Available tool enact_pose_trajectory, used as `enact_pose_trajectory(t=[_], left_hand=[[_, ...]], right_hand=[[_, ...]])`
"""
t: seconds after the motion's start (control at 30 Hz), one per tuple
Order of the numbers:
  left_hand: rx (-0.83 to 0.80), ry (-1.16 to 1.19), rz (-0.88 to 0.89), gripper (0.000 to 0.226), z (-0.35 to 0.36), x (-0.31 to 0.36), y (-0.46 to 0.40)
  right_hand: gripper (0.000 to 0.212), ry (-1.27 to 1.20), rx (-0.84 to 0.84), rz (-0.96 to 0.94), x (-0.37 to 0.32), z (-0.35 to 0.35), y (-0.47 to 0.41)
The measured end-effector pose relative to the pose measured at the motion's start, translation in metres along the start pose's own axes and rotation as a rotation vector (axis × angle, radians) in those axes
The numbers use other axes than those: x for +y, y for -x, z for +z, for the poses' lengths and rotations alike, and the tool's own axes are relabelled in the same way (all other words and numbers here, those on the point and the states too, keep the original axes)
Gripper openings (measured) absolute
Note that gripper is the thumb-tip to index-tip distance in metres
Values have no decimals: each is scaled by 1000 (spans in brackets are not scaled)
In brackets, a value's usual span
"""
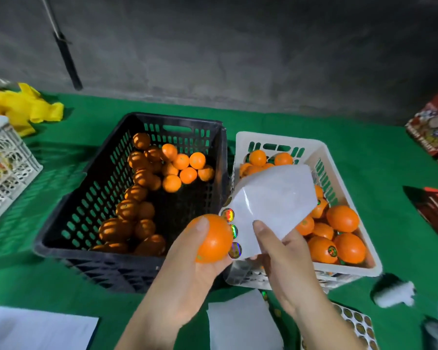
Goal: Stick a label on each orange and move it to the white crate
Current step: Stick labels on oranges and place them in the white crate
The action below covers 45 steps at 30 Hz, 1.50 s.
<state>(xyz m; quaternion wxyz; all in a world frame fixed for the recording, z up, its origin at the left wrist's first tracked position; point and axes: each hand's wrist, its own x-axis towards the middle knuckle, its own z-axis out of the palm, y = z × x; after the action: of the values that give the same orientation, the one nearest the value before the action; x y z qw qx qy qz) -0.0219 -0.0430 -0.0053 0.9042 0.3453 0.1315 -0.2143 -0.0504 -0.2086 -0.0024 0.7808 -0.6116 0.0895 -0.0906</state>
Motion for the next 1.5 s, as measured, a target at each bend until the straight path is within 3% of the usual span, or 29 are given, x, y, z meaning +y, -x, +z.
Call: enact_pose_trajectory(t=[0.03,0.1,0.13,0.2,0.27,0.33,0.4,0.5,0.57,0.7,0.93,1.1,1.17,1.23,1.3,1.4,1.5], left_hand=[[-32,-30,32,76,0,-1,3],[-28,-59,68,68,1,-3,10],[-18,-89,85,70,0,-4,14],[-61,-183,116,85,1,-6,23],[-97,-246,126,104,3,-6,32],[-143,-328,138,113,5,-7,40],[-207,-407,168,107,8,-8,47],[-220,-561,266,96,10,-5,56],[-218,-726,348,97,9,-1,61],[-283,-996,453,97,6,9,70],[-381,-1056,507,83,11,7,81],[-410,-1064,560,93,11,8,85],[-409,-1059,578,93,13,9,87],[-388,-1042,593,89,14,7,86],[-351,-994,540,95,16,5,85],[-322,-907,471,103,20,3,83],[-388,-816,495,85,22,1,79]], right_hand=[[34,57,-11,-6,-1,1,5],[40,116,36,-25,1,0,12],[54,159,102,-45,0,-1,17],[93,495,332,-135,-5,0,23],[109,869,490,-329,-10,-1,31],[91,1028,472,-538,-17,-1,37],[55,1050,250,-666,-23,-4,40],[33,901,-113,-577,-30,-11,40],[33,723,-194,-433,-33,-14,42],[25,630,-173,-372,-36,-17,46],[11,625,-167,-388,-52,-16,53],[11,242,-148,-60,-58,-17,55],[11,101,-49,15,-61,-16,54],[8,167,103,-119,-65,-15,54],[18,316,151,-365,-72,-14,59],[23,619,-4,-724,-79,-5,71],[15,849,-197,-816,-76,0,77]])
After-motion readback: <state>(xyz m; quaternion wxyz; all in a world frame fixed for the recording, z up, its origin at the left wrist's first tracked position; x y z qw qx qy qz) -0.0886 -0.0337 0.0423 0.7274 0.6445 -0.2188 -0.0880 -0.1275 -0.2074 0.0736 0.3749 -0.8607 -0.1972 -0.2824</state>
